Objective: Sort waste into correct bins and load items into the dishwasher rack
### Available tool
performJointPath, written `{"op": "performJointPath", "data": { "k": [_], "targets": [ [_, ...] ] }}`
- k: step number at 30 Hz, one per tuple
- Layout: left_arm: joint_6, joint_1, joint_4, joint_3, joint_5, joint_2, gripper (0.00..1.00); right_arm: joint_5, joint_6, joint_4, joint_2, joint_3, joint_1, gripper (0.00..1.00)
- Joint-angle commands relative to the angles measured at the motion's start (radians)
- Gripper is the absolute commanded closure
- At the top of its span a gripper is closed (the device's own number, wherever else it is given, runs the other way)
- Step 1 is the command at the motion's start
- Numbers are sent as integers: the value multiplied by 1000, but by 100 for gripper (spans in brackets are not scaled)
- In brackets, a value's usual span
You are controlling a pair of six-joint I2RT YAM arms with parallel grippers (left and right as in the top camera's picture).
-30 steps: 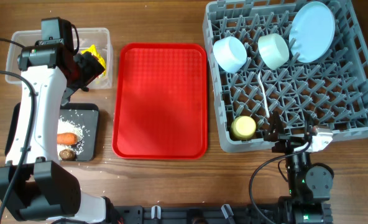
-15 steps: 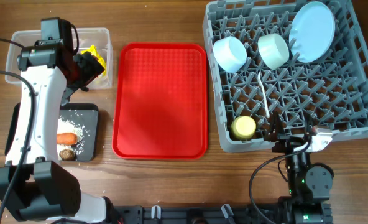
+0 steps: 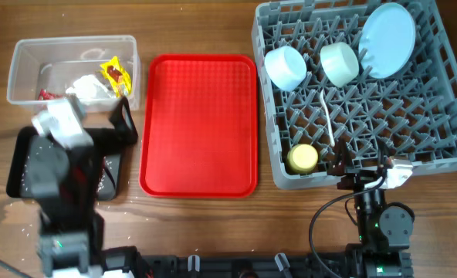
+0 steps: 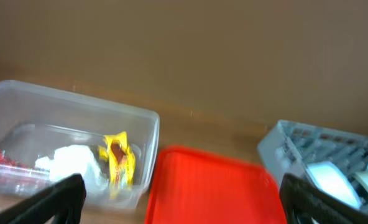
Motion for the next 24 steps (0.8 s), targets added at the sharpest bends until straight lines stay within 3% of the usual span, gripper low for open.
{"op": "performJointPath", "data": {
  "k": [1, 4, 11, 24],
  "targets": [
    [28, 6, 116, -330, 11, -283, 0, -11, -13, 5, -10, -3, -4, 0],
    [28, 6, 160, -483, 7, -439, 0, -11, -13, 5, -10, -3, -4, 0],
    [28, 1, 162, -596, -46, -640, 0, -11, -13, 5, -10, -3, -4, 0],
    [25, -27, 171, -670, -86, -642, 0, -11, -13, 5, -10, -3, -5, 0]
  ]
}}
